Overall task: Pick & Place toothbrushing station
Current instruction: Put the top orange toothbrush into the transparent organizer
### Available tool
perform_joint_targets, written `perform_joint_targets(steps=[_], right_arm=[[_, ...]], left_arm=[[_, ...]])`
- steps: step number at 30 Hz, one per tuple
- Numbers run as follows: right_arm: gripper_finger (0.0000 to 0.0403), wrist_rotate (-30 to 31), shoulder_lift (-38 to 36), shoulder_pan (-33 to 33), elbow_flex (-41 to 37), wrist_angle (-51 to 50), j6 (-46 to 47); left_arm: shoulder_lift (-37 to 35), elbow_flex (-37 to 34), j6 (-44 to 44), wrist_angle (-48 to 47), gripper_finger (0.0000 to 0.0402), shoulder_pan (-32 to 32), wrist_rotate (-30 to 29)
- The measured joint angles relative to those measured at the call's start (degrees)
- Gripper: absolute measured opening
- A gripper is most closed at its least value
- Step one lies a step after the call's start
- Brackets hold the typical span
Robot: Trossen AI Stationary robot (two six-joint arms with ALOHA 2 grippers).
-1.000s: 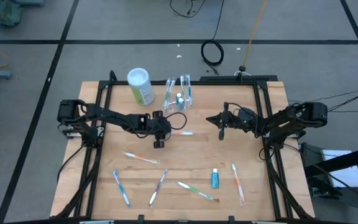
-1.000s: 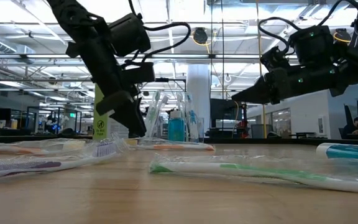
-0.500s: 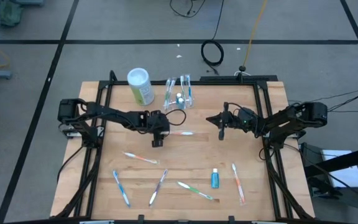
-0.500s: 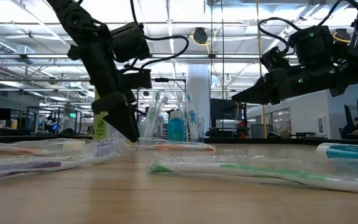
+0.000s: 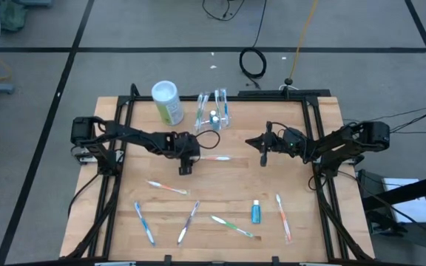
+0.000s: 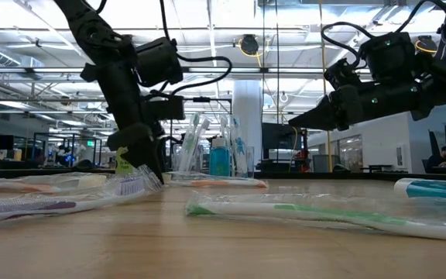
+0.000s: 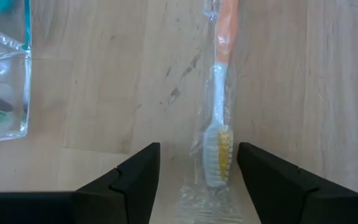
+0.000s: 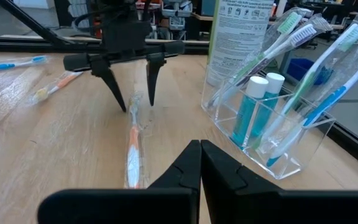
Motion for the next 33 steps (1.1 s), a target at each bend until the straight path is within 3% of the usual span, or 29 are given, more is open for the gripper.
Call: perform_joint_targets(steps=[6, 18, 27, 30, 33], right_arm=[[0.0, 0.0, 0.0, 0.0, 0.0, -0.2, -0.1], [0.0, 0.0, 0.0, 0.0, 0.0, -0.2, -0.1], [0.0, 0.0, 0.0, 0.0, 0.0, -0.2, -0.1], [0.0, 0.0, 0.0, 0.0, 0.0, -0.2, -0.1], [0.0, 0.0, 0.0, 0.0, 0.0, -0.2, -0.1]], left_arm=[[-0.1, 0.0, 0.5, -0.8, 0.0219, -0.7, -2.4], [0.1, -0.1, 0.5, -1.1, 0.0103, -0.7, -1.8], [-0.2, 2.3, 5.5, -3.2, 0.005, -0.7, -3.6], [-0.9, 5.1, 9.2, -8.3, 0.0047, -0.4, -6.8], [-2.9, 9.9, 13.4, -14.0, 0.0048, -1.0, -16.0]])
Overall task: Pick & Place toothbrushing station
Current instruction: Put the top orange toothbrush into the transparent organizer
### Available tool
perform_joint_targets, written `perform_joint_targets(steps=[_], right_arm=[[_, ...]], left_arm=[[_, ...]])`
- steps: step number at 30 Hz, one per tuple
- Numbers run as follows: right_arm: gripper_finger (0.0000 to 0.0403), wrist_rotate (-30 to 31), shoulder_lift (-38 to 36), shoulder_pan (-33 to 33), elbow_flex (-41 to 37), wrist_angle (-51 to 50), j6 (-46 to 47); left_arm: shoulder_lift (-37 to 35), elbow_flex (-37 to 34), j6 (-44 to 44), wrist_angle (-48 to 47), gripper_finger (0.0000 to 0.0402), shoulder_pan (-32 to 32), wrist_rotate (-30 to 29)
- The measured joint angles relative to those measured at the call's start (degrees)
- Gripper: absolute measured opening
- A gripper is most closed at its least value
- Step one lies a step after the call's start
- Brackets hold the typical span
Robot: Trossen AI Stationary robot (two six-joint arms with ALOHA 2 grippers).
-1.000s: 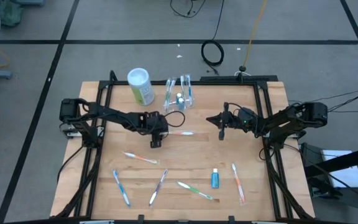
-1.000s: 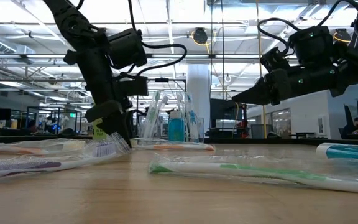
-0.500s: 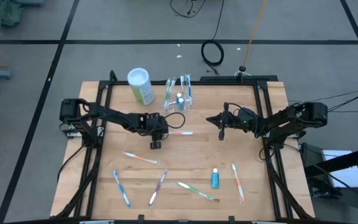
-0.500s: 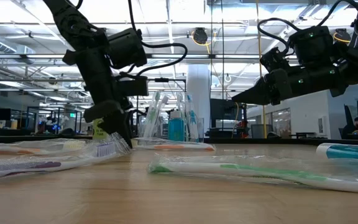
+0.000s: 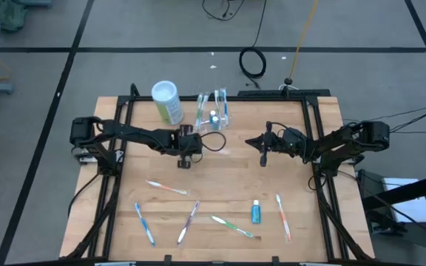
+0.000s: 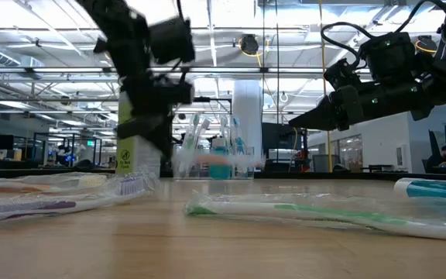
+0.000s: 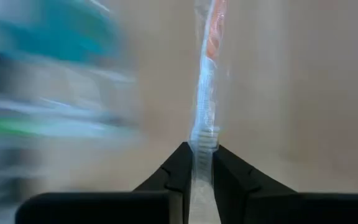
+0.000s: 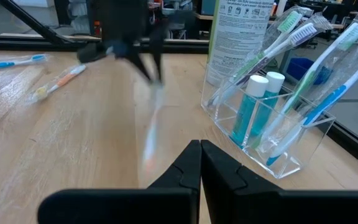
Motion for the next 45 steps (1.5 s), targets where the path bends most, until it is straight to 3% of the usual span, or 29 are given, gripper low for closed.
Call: perform_joint_targets(steps=[4, 8, 17, 21, 33, 45], right_arm=[[0.0, 0.1, 0.0, 0.0, 0.0, 0.0, 0.0], [0.0, 0.2, 0.0, 0.0, 0.0, 0.0, 0.0], [0.0, 0.0, 0.0, 0.0, 0.0, 0.0, 0.0], [0.0, 0.0, 0.0, 0.0, 0.0, 0.0, 0.0], [0.0, 0.0, 0.0, 0.0, 0.0, 0.0, -1.3], [0.0, 0.0, 0.0, 0.0, 0.0, 0.0, -1.5]], left_arm=[[-0.8, 6.3, 10.1, -7.5, 0.0043, -1.2, -16.4], [-1.0, 12.5, 26.4, -6.0, 0.0038, -2.4, -28.4], [-0.9, 15.8, 67.9, 1.7, 0.0043, 0.1, -41.2], [-0.9, 15.8, 81.3, 1.9, 0.0034, 2.6, -48.3], [-1.3, 15.8, 86.0, 1.8, 0.0031, 5.9, -48.5], [-10.2, 15.8, 84.1, -0.8, 0.0031, 2.7, -45.2]])
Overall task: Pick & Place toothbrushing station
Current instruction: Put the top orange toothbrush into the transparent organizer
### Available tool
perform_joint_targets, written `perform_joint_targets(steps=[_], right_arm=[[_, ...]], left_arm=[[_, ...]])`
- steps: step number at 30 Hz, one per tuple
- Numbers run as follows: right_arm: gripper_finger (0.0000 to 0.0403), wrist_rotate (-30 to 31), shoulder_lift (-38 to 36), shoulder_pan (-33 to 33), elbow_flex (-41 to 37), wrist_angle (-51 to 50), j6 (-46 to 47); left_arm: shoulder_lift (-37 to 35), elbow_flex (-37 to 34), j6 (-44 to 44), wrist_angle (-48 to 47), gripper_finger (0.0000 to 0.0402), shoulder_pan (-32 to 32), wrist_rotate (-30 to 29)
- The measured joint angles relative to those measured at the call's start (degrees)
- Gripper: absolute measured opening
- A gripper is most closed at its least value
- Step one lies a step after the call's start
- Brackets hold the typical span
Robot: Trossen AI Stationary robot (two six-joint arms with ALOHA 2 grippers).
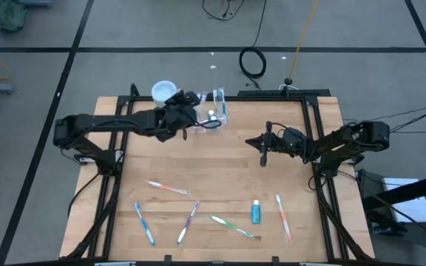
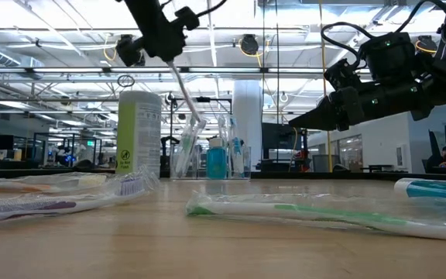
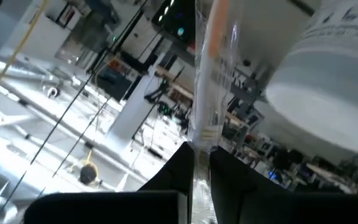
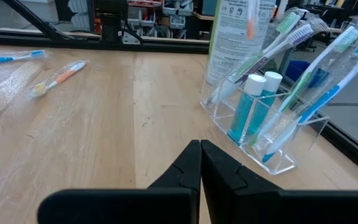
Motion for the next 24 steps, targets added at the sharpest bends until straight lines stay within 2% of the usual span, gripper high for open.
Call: perform_joint_targets(steps=[8, 14, 20, 24], right_arm=[[0.0, 0.0, 0.0, 0.0, 0.0, -0.2, 0.1], [0.0, 0.0, 0.0, 0.0, 0.0, -0.2, 0.1], [0.0, 0.0, 0.0, 0.0, 0.0, -0.1, 0.1], [0.0, 0.0, 0.0, 0.0, 0.0, -0.1, 0.1]], left_arm=[[0.7, 0.0, -1.9, -14.6, 0.0035, 2.4, 8.9], [1.4, 0.0, -2.6, -11.4, 0.0035, 4.4, 9.9], [1.4, 0.0, 1.8, -7.1, 0.0035, 4.6, 9.8], [1.4, 0.0, 4.1, -7.6, 0.0035, 5.4, 10.1]])
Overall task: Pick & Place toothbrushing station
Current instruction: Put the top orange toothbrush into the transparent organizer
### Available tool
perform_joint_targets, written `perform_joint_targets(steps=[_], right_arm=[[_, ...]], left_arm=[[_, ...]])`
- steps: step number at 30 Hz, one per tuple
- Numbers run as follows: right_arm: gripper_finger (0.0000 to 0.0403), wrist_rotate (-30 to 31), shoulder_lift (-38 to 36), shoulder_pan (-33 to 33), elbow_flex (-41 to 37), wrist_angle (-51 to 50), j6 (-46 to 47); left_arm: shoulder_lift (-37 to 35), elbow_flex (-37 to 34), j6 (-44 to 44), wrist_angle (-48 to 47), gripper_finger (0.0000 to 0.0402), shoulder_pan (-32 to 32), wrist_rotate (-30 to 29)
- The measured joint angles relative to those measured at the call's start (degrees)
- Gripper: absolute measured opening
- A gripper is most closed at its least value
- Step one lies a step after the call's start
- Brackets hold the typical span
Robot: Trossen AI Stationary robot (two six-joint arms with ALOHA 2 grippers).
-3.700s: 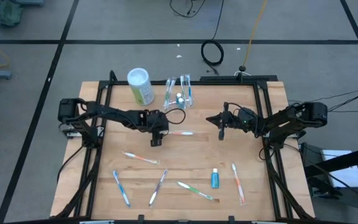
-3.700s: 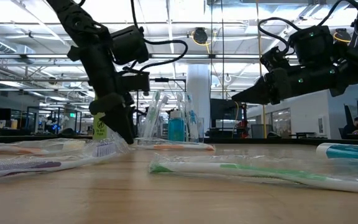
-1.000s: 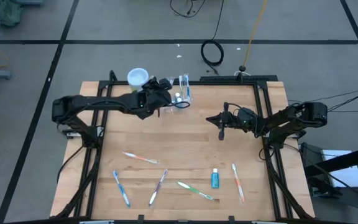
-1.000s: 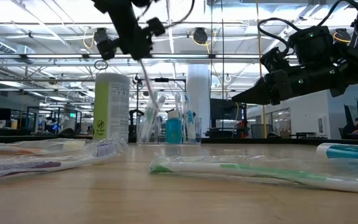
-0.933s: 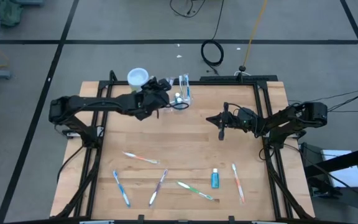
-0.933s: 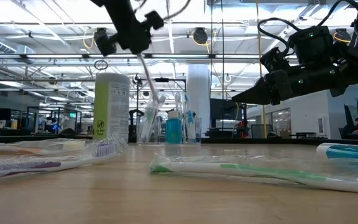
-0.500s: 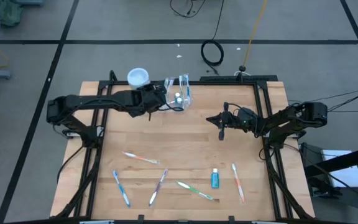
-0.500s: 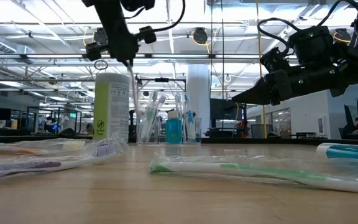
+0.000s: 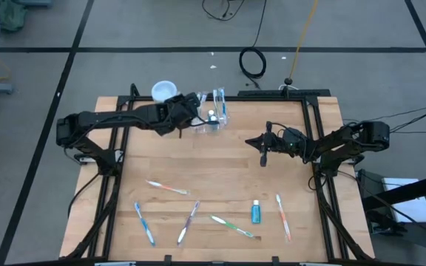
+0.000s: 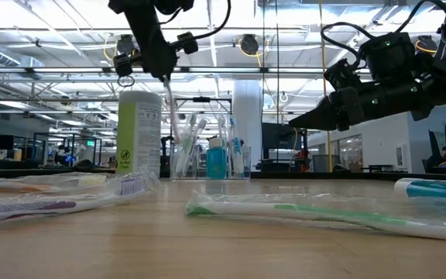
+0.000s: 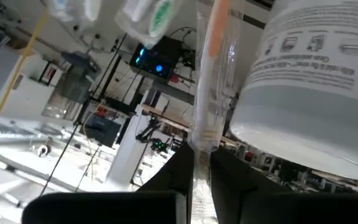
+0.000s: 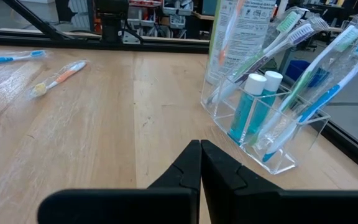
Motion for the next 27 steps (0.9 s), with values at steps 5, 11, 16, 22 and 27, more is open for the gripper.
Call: perform_joint_targets(steps=[5, 11, 16, 22, 27], right_arm=[[0.0, 0.0, 0.0, 0.0, 0.0, 0.0, 0.0], [0.0, 0.0, 0.0, 0.0, 0.0, 0.0, 0.0], [0.0, 0.0, 0.0, 0.0, 0.0, 0.0, 0.0], [0.0, 0.0, 0.0, 0.0, 0.0, 0.0, -0.1], [0.0, 0.0, 0.0, 0.0, 0.0, 0.0, -0.1]], left_arm=[[0.0, 0.0, 0.7, -0.2, 0.0035, 2.1, 1.7], [0.0, 0.0, -2.8, -0.5, 0.0038, 3.6, 12.9], [1.0, 0.0, -6.3, 0.9, 0.0058, 3.8, 15.4], [2.7, 0.0, -10.9, 5.5, 0.009, 4.4, 15.6], [3.8, 0.0, -16.2, 7.1, 0.0119, 4.9, 19.2]])
